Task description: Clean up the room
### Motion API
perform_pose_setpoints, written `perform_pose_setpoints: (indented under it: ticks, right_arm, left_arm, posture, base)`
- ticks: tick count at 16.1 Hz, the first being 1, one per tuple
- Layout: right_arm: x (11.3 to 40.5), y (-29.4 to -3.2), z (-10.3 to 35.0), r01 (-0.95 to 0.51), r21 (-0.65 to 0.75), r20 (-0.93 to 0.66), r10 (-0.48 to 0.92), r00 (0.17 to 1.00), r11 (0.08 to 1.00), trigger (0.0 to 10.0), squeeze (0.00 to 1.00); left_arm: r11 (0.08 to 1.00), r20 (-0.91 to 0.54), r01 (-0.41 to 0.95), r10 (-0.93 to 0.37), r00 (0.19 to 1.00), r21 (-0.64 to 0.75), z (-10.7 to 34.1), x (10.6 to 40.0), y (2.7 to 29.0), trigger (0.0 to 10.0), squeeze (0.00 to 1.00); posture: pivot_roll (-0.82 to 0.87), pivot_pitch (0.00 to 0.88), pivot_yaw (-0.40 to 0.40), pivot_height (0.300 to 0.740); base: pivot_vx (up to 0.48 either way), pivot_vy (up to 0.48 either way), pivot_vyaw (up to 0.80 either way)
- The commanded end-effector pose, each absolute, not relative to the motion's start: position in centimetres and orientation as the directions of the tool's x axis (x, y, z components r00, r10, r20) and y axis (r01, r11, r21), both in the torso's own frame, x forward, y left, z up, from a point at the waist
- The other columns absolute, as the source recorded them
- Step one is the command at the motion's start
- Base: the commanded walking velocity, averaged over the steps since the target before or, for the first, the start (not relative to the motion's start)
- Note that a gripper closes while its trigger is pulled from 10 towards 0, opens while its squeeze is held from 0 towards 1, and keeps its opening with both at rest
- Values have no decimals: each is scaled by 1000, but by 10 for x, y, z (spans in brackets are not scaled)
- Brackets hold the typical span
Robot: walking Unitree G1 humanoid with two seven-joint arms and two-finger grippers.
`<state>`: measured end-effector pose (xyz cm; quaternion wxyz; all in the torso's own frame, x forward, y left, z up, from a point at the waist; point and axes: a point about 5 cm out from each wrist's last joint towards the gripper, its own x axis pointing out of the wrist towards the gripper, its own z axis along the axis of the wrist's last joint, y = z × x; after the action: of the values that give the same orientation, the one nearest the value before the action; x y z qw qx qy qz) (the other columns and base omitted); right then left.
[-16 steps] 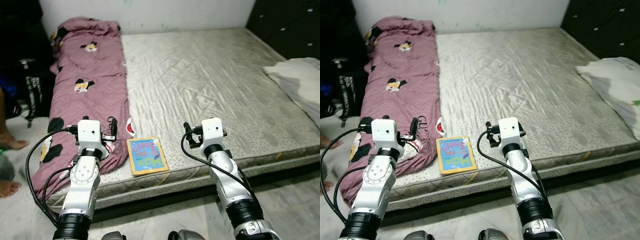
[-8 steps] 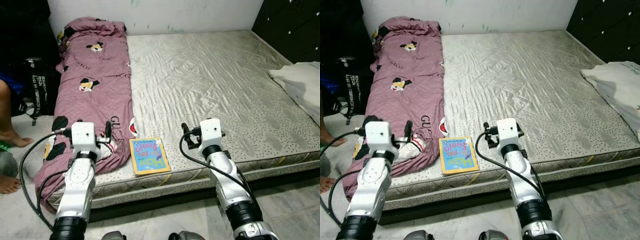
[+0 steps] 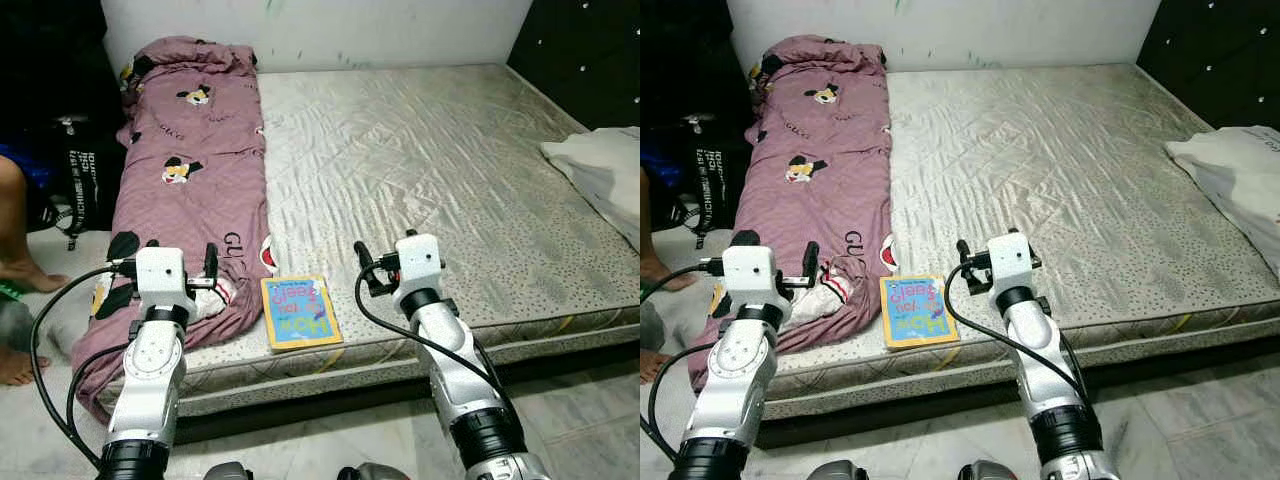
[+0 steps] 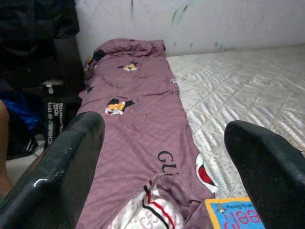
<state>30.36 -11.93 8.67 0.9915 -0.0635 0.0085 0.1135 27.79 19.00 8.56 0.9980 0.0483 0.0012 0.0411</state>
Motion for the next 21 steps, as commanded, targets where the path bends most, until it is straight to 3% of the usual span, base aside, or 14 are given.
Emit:
perform_pose_setpoints:
  ticks: [1, 6, 9, 21]
  right_arm:
    - [303, -119, 92, -234, -119, -19, 234, 972, 965, 10000, 0]
    - [288, -132, 109, -157, -68, 34, 160, 987, 985, 10000, 0]
    - [279, -135, 102, -162, -76, 4, 162, 987, 984, 10000, 0]
    - [280, -131, 103, -188, -72, -30, 186, 982, 980, 10000, 0]
  left_arm:
    - [989, 8, -94, 94, 996, 110, 88, 276, 192, 10000, 0]
    - [987, 52, -135, 131, 990, 87, 101, 255, 202, 10000, 0]
    - [989, 4, -117, 117, 993, 88, 92, 246, 200, 10000, 0]
    - [991, -14, -106, 108, 994, 79, 96, 251, 197, 10000, 0]
  posture:
    - [52, 6, -15, 740]
    - [43, 25, -3, 740]
    - [41, 33, -3, 740]
    - [48, 35, -5, 740]
  base:
    - [0, 0, 0]
    - [0, 0, 0]
    - [0, 0, 0]
    - [0, 0, 0]
